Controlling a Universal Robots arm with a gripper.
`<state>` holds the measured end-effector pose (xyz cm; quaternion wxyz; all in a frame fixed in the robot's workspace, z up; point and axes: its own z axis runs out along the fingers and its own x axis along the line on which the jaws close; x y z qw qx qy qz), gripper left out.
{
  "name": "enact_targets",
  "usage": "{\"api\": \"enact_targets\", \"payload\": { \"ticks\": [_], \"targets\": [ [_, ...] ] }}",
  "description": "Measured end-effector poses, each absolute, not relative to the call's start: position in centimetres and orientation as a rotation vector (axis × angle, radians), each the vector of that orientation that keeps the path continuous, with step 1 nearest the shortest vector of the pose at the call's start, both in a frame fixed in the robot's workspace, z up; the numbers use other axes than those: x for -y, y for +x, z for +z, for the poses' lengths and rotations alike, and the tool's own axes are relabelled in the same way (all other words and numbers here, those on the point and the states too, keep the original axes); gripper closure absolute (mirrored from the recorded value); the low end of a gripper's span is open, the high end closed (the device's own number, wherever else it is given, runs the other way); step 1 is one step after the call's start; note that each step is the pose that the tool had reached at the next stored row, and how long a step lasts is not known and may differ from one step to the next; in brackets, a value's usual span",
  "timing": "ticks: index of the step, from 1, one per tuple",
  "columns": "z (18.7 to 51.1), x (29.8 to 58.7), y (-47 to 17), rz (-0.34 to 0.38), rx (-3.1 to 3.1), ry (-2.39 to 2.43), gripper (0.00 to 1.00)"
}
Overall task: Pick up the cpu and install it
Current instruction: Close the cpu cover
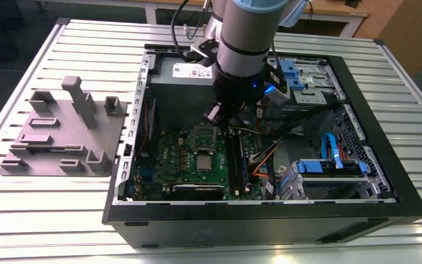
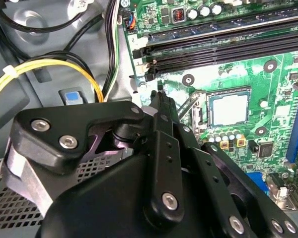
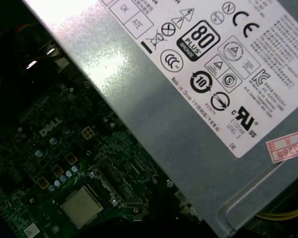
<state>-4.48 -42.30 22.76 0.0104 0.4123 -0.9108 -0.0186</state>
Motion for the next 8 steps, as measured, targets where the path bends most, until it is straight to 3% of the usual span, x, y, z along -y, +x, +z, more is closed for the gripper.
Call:
{"api": "enact_targets", "payload": {
  "ticks": [8],
  "targets": [
    [23.18,42.31,-4.68,-0.060,2.843,1.288,0.90]
  ]
}}
